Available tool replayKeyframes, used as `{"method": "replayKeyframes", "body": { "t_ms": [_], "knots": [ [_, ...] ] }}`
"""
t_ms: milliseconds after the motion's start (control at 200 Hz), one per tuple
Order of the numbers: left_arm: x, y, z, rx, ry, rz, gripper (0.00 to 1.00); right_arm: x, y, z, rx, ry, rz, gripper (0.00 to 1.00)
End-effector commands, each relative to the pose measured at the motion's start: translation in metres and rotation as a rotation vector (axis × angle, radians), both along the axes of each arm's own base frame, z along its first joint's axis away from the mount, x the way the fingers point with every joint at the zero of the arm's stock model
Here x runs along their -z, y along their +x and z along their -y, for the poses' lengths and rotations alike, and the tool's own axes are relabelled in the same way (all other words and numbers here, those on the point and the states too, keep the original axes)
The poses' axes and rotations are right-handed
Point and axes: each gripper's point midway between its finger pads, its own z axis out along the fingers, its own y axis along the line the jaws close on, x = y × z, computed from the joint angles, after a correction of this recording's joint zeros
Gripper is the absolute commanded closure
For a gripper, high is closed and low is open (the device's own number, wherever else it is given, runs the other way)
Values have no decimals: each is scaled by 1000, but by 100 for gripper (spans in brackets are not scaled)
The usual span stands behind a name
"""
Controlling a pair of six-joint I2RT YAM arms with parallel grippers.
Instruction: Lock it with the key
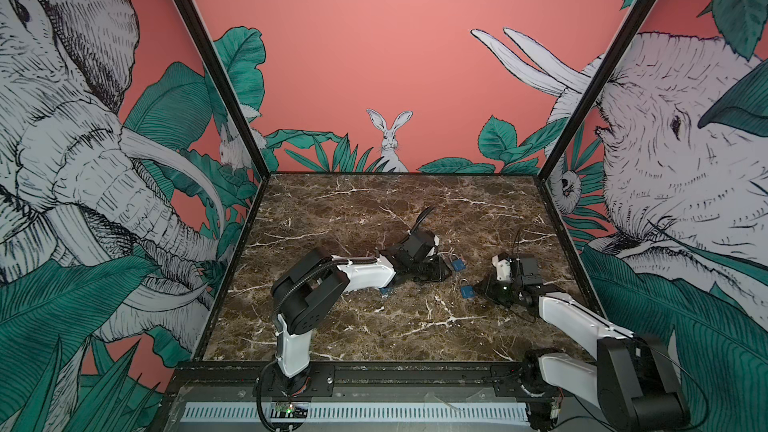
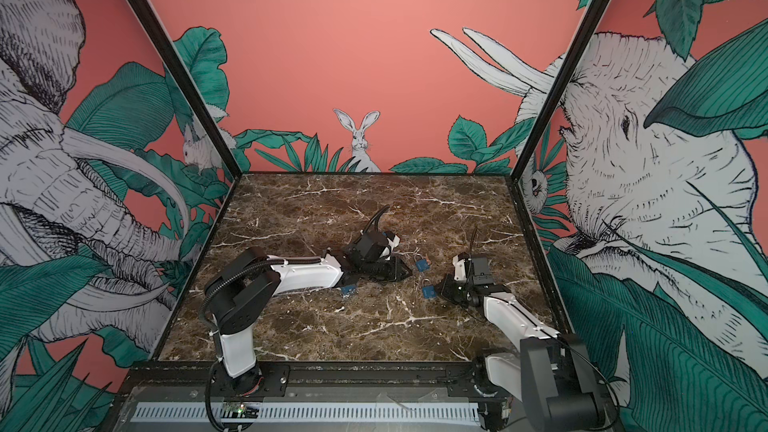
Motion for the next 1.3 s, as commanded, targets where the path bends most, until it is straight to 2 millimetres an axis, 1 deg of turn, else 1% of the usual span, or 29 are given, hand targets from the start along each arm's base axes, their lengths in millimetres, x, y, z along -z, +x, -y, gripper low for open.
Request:
{"method": "replayKeyframes", "body": {
  "t_ms": [0, 145, 260, 325, 390, 490, 545, 635, 755, 780, 795, 820, 965, 1030, 1130, 1190, 1290],
  "knots": [
    [-22, 3, -3, -13, -50, 24, 69, -11, 4, 2, -2, -22, 24, 83],
    [-24, 3, -5, -18, -54, 27, 69, -17, 2, 3, -5, -30, 27, 79],
    [-27, 6, -10, -28, -51, 39, 69, -24, -2, 5, -5, -41, 37, 79],
    [-28, 11, -18, -44, -44, 48, 69, -31, -4, 5, -4, -48, 49, 78],
    [-33, 17, -29, -61, -42, 65, 69, -40, -5, 4, -8, -64, 72, 78],
    [-45, 29, -50, -95, -32, 119, 69, -53, -7, 4, -10, -121, 107, 78],
    [-53, 34, -63, -114, -11, 157, 69, -60, -8, 1, -13, -142, 130, 78],
    [-62, 43, -89, -154, 44, 211, 68, -70, -7, -10, -28, -174, 175, 78],
    [-69, 53, -122, -223, 59, 233, 68, -76, -6, -27, -63, -242, 216, 77],
    [-70, 51, -126, -227, 54, 231, 68, -76, -5, -31, -72, -254, 219, 76],
    [-71, 58, -136, -259, 55, 229, 68, -77, -5, -33, -76, -262, 222, 76],
    [-71, 61, -144, -278, 53, 228, 68, -77, -4, -37, -82, -272, 224, 75],
    [-72, 63, -181, -355, 61, 226, 68, -77, 2, -64, -116, -345, 261, 67],
    [-72, 62, -192, -376, 63, 230, 67, -77, 5, -74, -115, -382, 274, 64],
    [-73, 60, -204, -394, 68, 233, 67, -75, 10, -91, -113, -414, 287, 59],
    [-73, 59, -208, -400, 66, 235, 67, -75, 14, -100, -99, -417, 295, 56],
    [-71, 56, -212, -402, 63, 231, 66, -67, 20, -116, -82, -409, 291, 52]
  ]
}}
